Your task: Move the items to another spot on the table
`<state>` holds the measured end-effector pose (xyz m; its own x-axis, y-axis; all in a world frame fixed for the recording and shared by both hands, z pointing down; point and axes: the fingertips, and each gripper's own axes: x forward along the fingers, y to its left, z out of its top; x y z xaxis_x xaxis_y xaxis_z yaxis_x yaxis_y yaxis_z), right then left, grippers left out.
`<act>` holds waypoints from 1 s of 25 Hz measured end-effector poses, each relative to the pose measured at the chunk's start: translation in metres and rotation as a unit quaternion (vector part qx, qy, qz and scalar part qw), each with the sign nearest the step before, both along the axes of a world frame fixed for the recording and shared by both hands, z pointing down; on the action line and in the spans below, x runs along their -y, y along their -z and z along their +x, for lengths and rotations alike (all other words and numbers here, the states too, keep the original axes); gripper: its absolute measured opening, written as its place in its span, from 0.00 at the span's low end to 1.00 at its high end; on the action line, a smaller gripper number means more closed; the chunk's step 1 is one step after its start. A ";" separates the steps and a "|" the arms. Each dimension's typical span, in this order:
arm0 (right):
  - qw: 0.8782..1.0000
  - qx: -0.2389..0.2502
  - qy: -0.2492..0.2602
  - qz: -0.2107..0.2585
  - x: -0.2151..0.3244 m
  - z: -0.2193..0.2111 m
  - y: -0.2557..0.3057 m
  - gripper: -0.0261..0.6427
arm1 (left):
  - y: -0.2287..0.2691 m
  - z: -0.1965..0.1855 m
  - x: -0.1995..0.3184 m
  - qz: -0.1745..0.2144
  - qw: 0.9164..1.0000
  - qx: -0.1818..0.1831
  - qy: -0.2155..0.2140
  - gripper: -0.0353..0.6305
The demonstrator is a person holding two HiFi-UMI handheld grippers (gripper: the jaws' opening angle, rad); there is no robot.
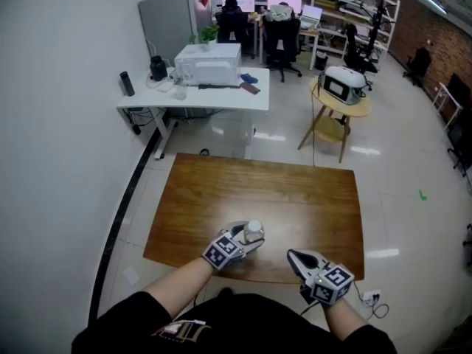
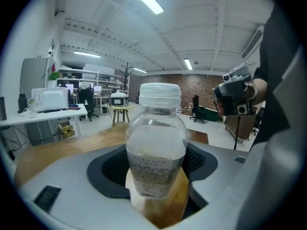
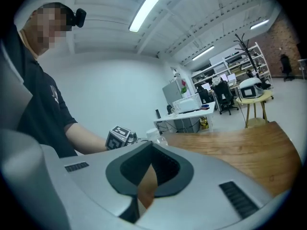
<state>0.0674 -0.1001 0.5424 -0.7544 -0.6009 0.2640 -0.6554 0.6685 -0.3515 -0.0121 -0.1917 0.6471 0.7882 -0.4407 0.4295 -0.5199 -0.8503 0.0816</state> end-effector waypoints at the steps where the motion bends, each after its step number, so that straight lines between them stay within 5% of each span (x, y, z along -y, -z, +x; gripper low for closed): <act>1: 1.000 -0.003 0.009 0.002 -0.010 0.005 0.000 0.02 | -0.002 0.003 -0.011 0.001 1.000 0.000 0.003 0.50; 9: 0.999 0.003 0.048 -0.020 -0.082 0.038 0.002 0.02 | -0.015 0.023 -0.091 -0.017 1.000 0.008 0.024 0.50; 19: 0.999 -0.029 -0.004 -0.017 -0.109 0.040 -0.002 0.02 | -0.083 0.012 -0.110 -0.025 0.998 0.046 -0.047 0.50; 25: 0.999 -0.032 -0.018 -0.031 -0.108 0.028 -0.006 0.02 | -0.092 0.012 -0.112 -0.023 0.997 0.029 -0.070 0.51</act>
<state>0.0952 0.0084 0.5486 -0.7137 -0.6079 0.3479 -0.7004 0.6230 -0.3483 -0.0003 -0.0797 0.7391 0.8141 -0.3065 0.4933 -0.4012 -0.9109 0.0962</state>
